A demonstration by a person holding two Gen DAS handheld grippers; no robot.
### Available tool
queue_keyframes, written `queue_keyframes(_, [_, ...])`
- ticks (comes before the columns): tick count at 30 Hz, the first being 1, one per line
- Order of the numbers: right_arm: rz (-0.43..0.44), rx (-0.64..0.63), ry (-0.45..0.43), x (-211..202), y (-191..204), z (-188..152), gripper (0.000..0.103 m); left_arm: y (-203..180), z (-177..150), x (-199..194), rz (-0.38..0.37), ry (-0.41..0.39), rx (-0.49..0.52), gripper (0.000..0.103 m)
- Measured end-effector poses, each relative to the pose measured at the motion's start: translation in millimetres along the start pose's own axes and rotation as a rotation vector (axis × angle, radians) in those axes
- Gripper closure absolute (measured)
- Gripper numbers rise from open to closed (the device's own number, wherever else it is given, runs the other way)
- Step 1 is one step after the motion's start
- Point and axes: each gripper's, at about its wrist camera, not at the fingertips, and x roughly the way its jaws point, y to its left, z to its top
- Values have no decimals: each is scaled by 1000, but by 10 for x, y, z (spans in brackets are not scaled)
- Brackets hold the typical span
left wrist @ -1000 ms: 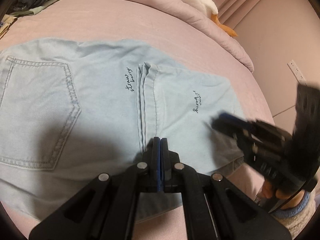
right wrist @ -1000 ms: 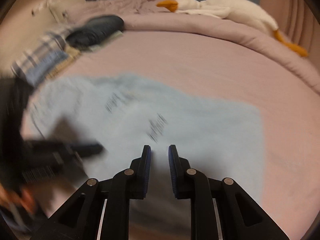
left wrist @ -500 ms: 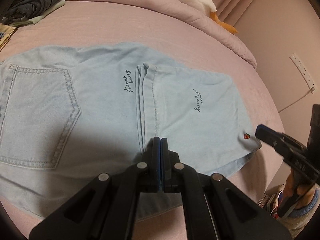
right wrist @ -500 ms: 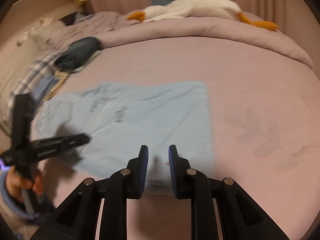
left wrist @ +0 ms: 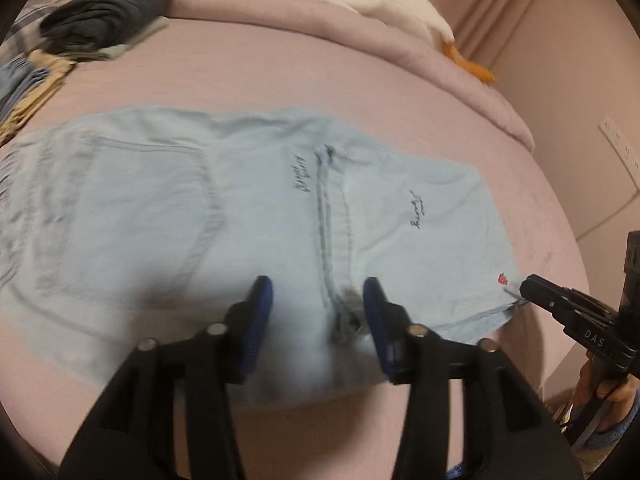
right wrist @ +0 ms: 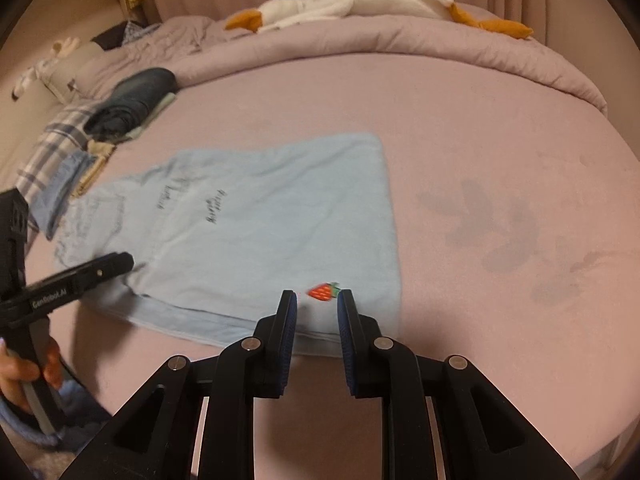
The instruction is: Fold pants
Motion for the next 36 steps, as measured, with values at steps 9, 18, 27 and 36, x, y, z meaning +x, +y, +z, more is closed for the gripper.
queue_keyframes(9, [113,-104,-28,48,525,108,82,642,-181,-620,61,-101,-178,46])
queue_keyframes(18, [185,-177,3,207,883,168,82,1286,-410,-861,130,-97,-415,41])
queue_keyframes(27, [193,-200,31,278,994,156,82,1439,-344,-759,98,-113,-503,34])
queue_keyframes(36, [213,-211,58,422,1121,196,82,1615,-193,-662,72,-194,-580,32])
